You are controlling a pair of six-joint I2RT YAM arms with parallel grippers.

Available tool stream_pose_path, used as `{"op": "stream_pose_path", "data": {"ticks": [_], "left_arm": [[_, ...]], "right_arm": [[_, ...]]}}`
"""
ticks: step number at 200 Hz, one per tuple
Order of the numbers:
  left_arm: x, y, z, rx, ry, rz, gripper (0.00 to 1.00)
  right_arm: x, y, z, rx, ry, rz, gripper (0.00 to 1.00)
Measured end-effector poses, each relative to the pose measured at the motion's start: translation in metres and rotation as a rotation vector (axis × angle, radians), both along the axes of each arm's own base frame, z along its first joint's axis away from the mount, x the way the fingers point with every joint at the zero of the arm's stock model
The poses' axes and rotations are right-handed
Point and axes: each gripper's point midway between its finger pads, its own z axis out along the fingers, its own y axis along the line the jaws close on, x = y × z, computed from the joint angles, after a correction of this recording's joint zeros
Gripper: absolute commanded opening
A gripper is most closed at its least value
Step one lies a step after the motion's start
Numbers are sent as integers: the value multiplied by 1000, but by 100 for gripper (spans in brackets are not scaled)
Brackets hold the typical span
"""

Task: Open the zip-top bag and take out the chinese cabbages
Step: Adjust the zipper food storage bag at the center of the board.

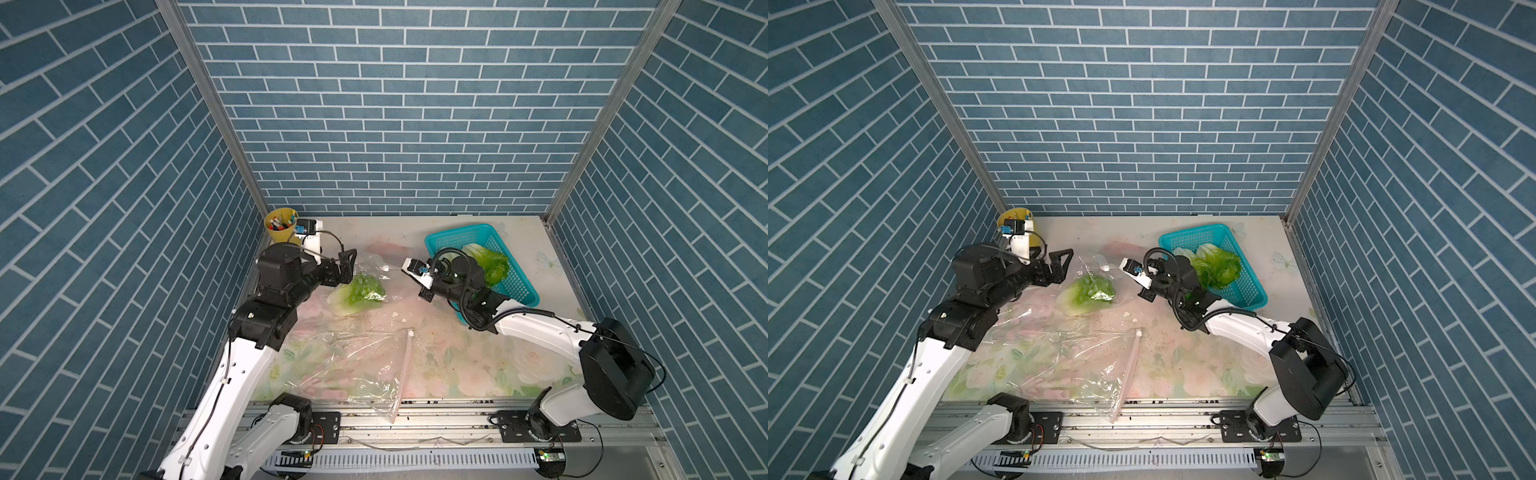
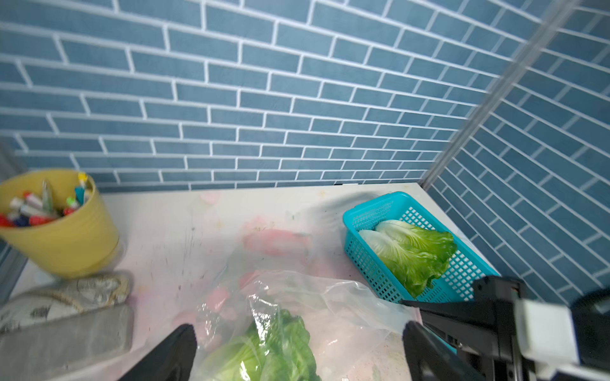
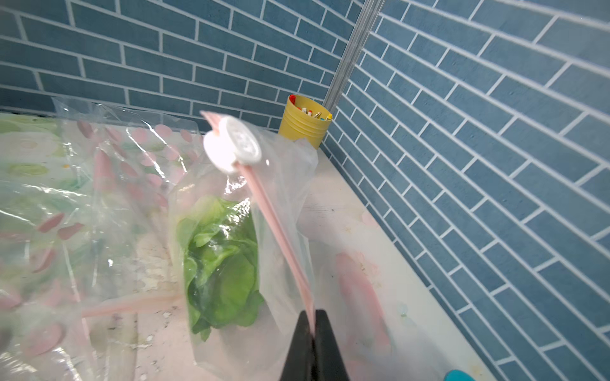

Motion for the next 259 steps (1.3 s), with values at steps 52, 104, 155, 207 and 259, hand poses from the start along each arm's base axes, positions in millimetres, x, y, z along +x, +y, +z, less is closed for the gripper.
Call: {"op": "stream_pose_path", "data": {"ticks": [52, 104, 155, 207, 259], "left_arm": [[-15, -50, -25, 293, -25, -487, 80], [-38, -63, -47, 414, -96, -721, 40], [-51, -66, -63, 467, -168, -776, 41], [-44, -69, -47, 490, -263, -744, 47], [-40, -68, -45, 502, -276, -728, 45]], "right_arm": [[-18, 5, 0, 57, 130, 117, 0], [-34, 7, 5, 89, 187, 203, 0], [-44, 7, 10, 97, 216, 253, 0], [-48, 9, 15, 102, 227, 279, 0], [-49, 10, 16, 97, 236, 286, 0]]}}
